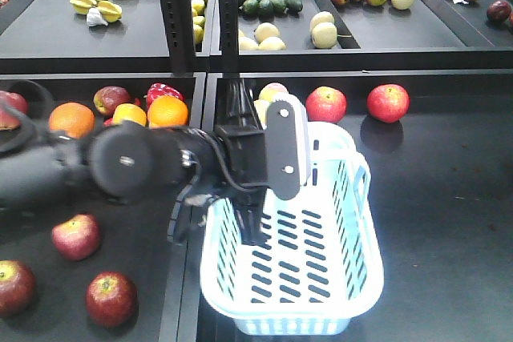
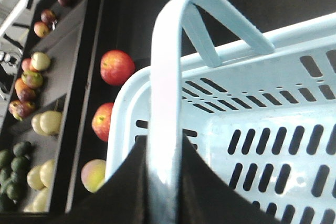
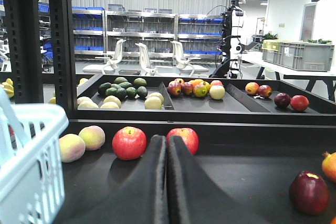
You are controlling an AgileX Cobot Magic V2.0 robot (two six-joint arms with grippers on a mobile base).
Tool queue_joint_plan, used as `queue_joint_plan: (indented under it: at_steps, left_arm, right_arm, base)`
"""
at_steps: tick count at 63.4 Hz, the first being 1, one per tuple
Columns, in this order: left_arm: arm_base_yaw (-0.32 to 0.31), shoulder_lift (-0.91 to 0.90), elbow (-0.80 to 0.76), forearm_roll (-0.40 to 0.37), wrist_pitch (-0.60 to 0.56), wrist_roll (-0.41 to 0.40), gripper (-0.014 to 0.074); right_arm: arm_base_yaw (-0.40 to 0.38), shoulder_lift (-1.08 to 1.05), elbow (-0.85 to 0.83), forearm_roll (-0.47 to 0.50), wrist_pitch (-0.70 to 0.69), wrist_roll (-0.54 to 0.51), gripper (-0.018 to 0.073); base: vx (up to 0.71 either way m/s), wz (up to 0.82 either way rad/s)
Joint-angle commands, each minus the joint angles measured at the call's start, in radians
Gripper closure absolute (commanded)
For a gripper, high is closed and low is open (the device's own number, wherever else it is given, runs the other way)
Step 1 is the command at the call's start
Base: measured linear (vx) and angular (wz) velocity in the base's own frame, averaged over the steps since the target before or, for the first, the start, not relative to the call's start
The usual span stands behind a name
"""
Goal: Pick three apples into basket with both arms
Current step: 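Close the left gripper on the basket handle, then lift the basket with the left gripper and pull it toward the robot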
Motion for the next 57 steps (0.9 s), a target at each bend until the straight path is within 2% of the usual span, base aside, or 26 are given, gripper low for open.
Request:
queue_joint_plan:
  at_steps: [1,6,10,19,27,36,44,57]
  left_arm:
    - [0.018,-0.102,-0.032,0.033,0.009,-0.047,0.0604]
    - [0.039,-0.140,-0.032,0.097,0.049,-0.113,0.0604]
    - [0.061,-0.177,-0.032,0.187,0.103,-0.175,0.0604]
    - [0.094,-0.248,-0.032,0.419,0.231,-0.347,0.0604]
    - [0.124,-0.305,-0.032,0.639,0.342,-0.532,0.0604]
    - [0.158,-0.362,-0.032,0.830,0.432,-0.687,0.0604]
    - [0.193,-0.405,-0.032,0.924,0.480,-0.765,0.0604]
    - [0.213,-0.478,-0.032,0.929,0.480,-0.778,0.0604]
  right_arm:
    - [-0.005,-0.010,0.015,-0.006,-0.067,-0.001,0.0566]
    - [-0.005,-0.010,0.015,-0.006,-0.067,-0.001,0.0566]
    - [-0.005,-0.010,0.015,-0.006,-0.067,-0.001,0.0566]
    - [-0.005,-0.010,0.015,-0.006,-0.067,-0.001,0.0566]
    - [-0.005,-0.010,0.015,-0.006,-0.067,-0.001,0.0566]
    - [-0.005,-0.010,0.015,-0.006,-0.067,-0.001,0.0566]
    - [-0.005,-0.010,0.015,-0.006,-0.067,-0.001,0.0566]
    - [-0.005,-0.010,0.015,-0.006,-0.067,-0.001,0.0566]
  base:
    - [0.00,0.00]
    - [0.00,0.00]
    - [0.00,0.00]
    - [0.00,0.00]
    - [0.00,0.00]
    - [0.00,0.00]
    - [0.00,0.00]
    - [0.00,0.00]
